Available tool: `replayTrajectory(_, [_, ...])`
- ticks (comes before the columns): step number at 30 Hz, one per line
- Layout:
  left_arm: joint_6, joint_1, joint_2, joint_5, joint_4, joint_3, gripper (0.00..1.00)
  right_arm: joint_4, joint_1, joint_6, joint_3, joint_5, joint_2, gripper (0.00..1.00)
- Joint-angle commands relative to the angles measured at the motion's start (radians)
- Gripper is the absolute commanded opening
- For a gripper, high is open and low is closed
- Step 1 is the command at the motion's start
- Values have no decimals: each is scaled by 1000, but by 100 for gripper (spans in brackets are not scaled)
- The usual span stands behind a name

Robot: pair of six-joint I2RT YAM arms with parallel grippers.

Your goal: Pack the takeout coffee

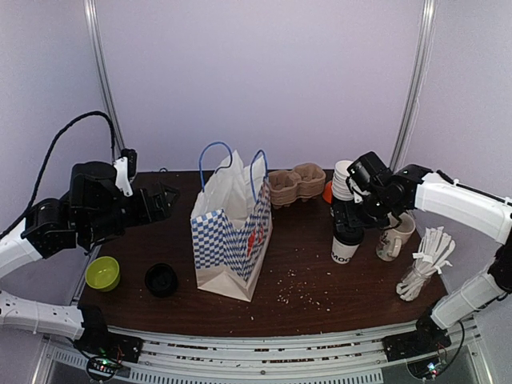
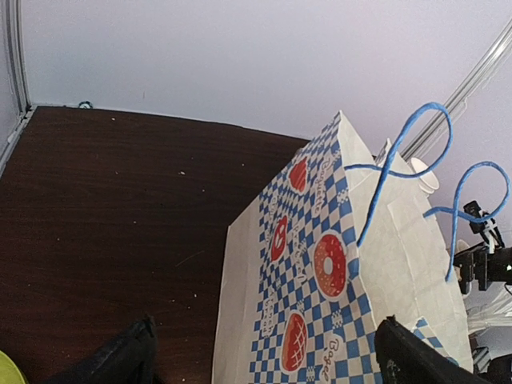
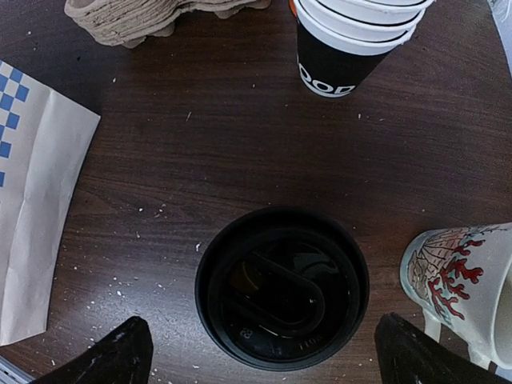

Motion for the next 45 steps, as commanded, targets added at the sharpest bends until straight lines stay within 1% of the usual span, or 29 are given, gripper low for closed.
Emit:
replayTrajectory(1, [34,0,-11,-23,31,-34,98,-58,-21,-33,46,-30,40,100])
replayTrajectory(8, [38,0,-8,-27,42,-56,98,-77,-43,-64,64,-21,95,100])
replayTrajectory(16, [31,0,6,-4,53,-72,98,-66,-66,-85,56,-48,125,100])
replayTrajectory(28, [24,0,28,25,74,-80,98,-41,-92,-102,32,-138,142,100])
replayTrajectory(39, [22,0,42,36,90,-92,98,-85,-95,-120,46,-133,173,100])
replayTrajectory(45, [24,0,48,43,93,-94,98,-95,-94,-125,64,-156,201,100])
